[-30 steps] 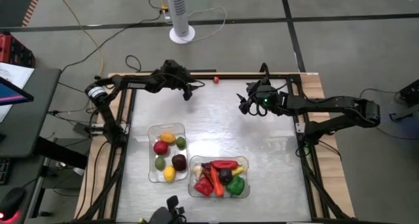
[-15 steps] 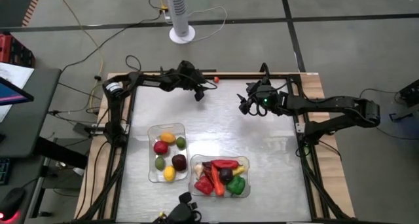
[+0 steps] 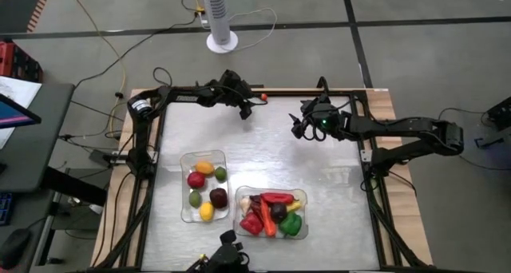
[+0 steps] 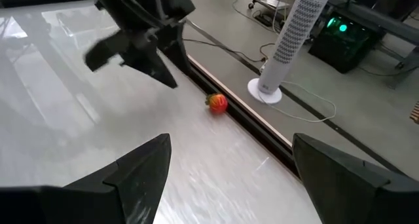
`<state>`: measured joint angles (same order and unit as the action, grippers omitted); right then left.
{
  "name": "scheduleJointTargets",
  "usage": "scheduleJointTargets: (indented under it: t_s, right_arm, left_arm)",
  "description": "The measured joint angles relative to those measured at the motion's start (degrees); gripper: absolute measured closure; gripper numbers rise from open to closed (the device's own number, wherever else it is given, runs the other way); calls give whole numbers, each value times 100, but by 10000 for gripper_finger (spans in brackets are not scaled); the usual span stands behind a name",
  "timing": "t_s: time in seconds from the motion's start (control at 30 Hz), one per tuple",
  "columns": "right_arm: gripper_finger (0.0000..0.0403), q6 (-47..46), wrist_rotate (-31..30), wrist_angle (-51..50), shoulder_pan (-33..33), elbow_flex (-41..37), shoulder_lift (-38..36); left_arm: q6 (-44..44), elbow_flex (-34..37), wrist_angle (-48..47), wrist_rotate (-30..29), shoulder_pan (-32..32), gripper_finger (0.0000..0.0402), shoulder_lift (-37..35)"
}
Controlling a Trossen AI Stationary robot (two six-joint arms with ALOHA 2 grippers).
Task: Sort produce into baskets
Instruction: Put the orange tomato into the left transparent bin
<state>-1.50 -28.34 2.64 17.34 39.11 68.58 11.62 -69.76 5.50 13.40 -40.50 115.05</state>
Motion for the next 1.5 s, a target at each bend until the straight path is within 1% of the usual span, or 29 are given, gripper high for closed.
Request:
scheduleJointTargets:
  t_s: [0.13, 0.27, 0.37, 0.6, 0.8, 0.93, 1.1, 1.13, 1.23, 1.3, 1.43, 1.5]
  right_arm:
    - [58, 0, 0, 34, -8, 0, 0]
    - [58, -2, 0, 18, -47, 0, 0]
    - [58, 1, 2, 2, -48, 0, 0]
    - [58, 6, 2, 2, -37, 0, 0]
    - [58, 4, 4, 77, -37, 0, 0]
    - [58, 4, 4, 135, -37, 0, 0]
    - [58, 7, 4, 131, -37, 0, 0]
    - [58, 13, 4, 127, -37, 0, 0]
    - [58, 47, 4, 105, -37, 0, 0]
    - [58, 48, 4, 107, -35, 0, 0]
    - [58, 49, 4, 105, -34, 0, -1]
    - [58, 50, 4, 102, -35, 0, -2]
  left_arm:
    - [115, -509, -522, -17, -21, 223, 318]
    - [359, -942, -877, -168, -21, 223, 703]
    - [404, -1203, -1055, -217, -23, 223, 793]
    - [532, -1223, -848, -356, -38, 219, 793]
    - [782, -1223, -834, -267, -30, 189, 793]
    - [831, -1221, -813, -342, -4, 167, 793]
    - [833, -1221, -813, -383, -7, 156, 793]
    - [905, -1248, -923, -395, -12, 155, 793]
    - [1282, -1570, -1660, -432, -39, 154, 793]
    - [1537, -1741, -1912, -353, -70, 154, 788]
    - [1967, -1820, -2079, -319, -205, 154, 785]
    - [2046, -1821, -2073, -185, -310, 154, 785]
